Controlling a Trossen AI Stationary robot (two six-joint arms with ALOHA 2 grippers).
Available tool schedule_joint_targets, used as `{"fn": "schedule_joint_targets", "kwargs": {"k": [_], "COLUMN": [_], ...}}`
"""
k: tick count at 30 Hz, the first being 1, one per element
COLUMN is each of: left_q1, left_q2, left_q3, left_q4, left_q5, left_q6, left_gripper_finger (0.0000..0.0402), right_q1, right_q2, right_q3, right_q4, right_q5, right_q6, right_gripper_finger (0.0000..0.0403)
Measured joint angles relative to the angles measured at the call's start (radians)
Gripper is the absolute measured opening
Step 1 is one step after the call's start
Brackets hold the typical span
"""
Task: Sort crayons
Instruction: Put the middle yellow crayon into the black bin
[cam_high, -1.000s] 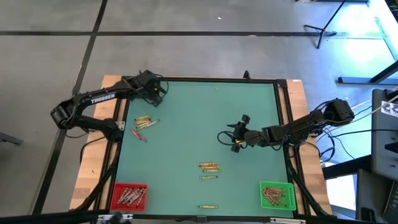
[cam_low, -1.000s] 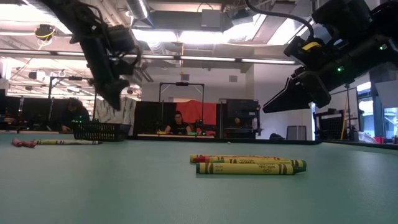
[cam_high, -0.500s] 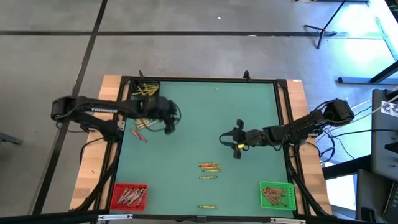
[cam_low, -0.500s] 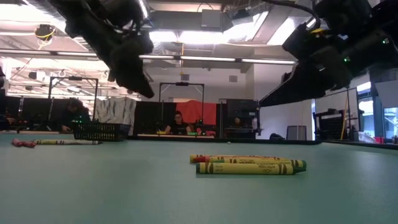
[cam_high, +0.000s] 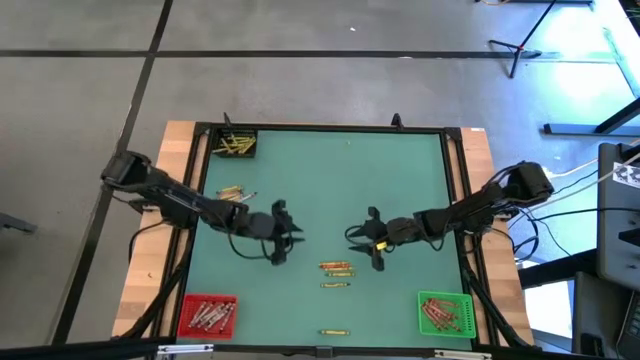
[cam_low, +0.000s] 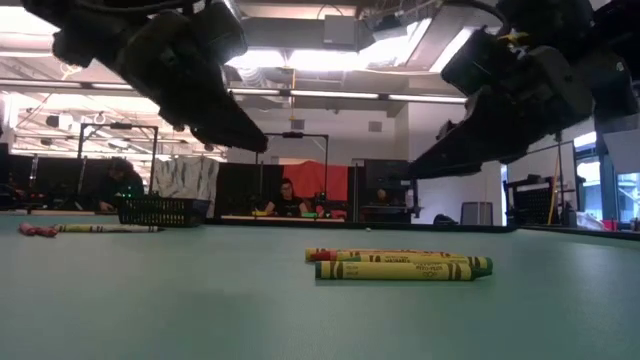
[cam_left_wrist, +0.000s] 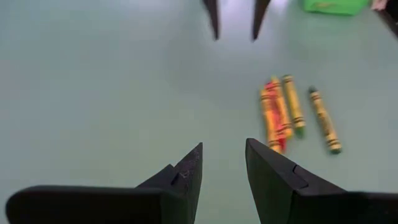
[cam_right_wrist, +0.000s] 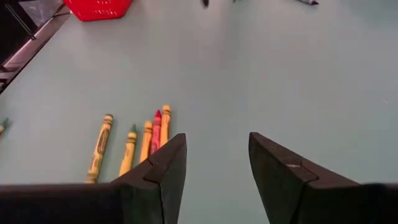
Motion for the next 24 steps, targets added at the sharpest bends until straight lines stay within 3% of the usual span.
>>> {"fn": "schedule_joint_targets", "kwargs": {"k": [6, 24], "left_q1": [-0.056, -0.04], "left_q2": [0.144, 0.488], "left_q3": [0.009, 0.261], "left_q4": [0.224, 0.219], "left_q5": [0.002, 0.078], "left_q6": [-0.002, 0.007], "left_gripper_finger": [0.0106, 0.0106], "right_q1": [0.006, 0.006], "right_q2": [0.065, 0.082], "right_q3": [0.069, 0.077], "right_q4": [-0.002, -0.079], "right_q5": [0.02, 0.018], "right_q6": [-0.002, 0.049], "right_gripper_finger": [0.017, 0.017]}}
